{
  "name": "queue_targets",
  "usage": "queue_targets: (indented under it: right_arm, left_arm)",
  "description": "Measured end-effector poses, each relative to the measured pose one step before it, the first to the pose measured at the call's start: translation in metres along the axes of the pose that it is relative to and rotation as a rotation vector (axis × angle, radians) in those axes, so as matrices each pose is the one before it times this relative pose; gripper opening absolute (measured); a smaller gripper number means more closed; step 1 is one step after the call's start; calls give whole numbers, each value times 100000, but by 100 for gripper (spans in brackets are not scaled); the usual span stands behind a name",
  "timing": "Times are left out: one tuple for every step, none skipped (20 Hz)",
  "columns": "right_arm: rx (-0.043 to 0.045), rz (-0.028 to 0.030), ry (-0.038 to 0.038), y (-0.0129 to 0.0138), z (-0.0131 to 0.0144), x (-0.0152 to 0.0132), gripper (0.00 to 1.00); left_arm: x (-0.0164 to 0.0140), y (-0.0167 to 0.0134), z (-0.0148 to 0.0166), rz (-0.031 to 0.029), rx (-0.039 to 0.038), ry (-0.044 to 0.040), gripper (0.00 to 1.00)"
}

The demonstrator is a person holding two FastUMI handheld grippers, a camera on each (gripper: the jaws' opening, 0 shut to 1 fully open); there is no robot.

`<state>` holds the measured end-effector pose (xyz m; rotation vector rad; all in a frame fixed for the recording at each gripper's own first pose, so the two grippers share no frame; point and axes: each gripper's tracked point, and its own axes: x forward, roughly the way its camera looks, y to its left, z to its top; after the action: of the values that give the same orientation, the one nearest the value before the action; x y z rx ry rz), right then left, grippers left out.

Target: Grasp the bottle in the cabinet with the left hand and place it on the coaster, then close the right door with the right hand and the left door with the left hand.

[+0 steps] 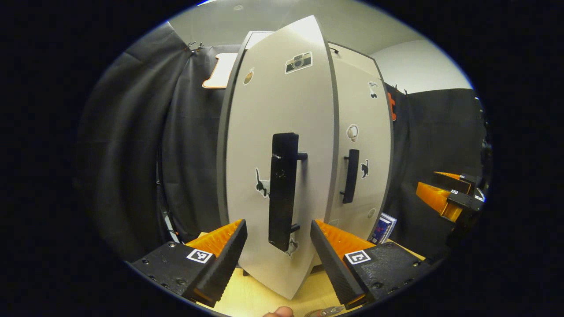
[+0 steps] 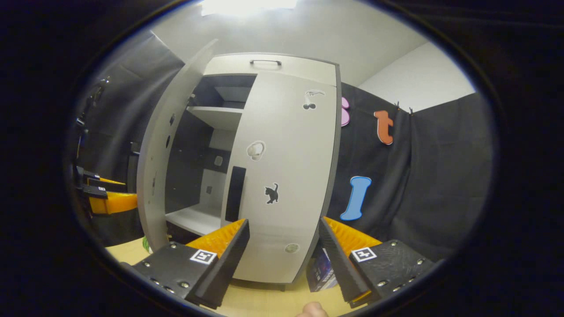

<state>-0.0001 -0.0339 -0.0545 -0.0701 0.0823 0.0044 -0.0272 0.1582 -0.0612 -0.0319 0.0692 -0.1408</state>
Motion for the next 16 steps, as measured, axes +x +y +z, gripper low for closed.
queue_targets:
  right_arm:
    - [-85, -421, 63, -145, -120, -76, 93]
    - [81, -428, 60, -160, -14, 7, 93]
    - [208, -292, 153, -259, -130, -22, 93]
    - [313, -286, 224, -239, -117, 103, 93]
    - [312, -288, 214, -255, -84, 83, 93]
    - [288, -316, 139, -169, -70, -144, 95]
    - [315, -249, 90, -153, -193, -121, 93]
    - [317, -264, 162, -101, -105, 4, 93]
    - [348, -215, 179, -167, -130, 50, 93]
    - [335, -97, 125, -47, -11, -30, 95]
    - [289, -115, -25, -83, -33, -44, 93]
    - [147, -63, 21, -86, 35, -18, 93]
    - [21, -55, -31, -78, -98, 31, 93]
    - [-92, -70, -6, -72, 17, -48, 93]
    - [-91, 29, 7, 39, -66, -78, 93]
    - [-27, 94, -37, 53, 4, -52, 93]
  left_arm:
    - [100, -106, -14, -895, 430, -148, 94]
    - [-177, -63, -30, -696, 510, 27, 94]
    - [-102, -56, -44, -543, 428, -77, 88]
    - [23, 26, 91, -507, 271, -52, 88]
    - [66, -32, -48, -463, 97, -23, 88]
    - [37, -104, -14, -259, 39, 160, 88]
    - [-17, -104, -1, -197, -16, 87, 88]
    - [-6, -66, -22, -131, 15, 105, 88]
    - [-40, -35, 13, 1, 84, 189, 88]
    - [-80, 17, 44, 98, 64, 58, 88]
    - [-8, -42, -64, -14, 23, 123, 88]
    - [52, -6, -32, 60, -25, -18, 88]
    - [-20, -39, -21, 139, -10, 55, 88]
    - [3, -14, 12, 78, -27, 42, 88]
    - [-48, -32, 36, 73, 61, -163, 88]
    - [-37, 40, 39, 97, 45, -95, 88]
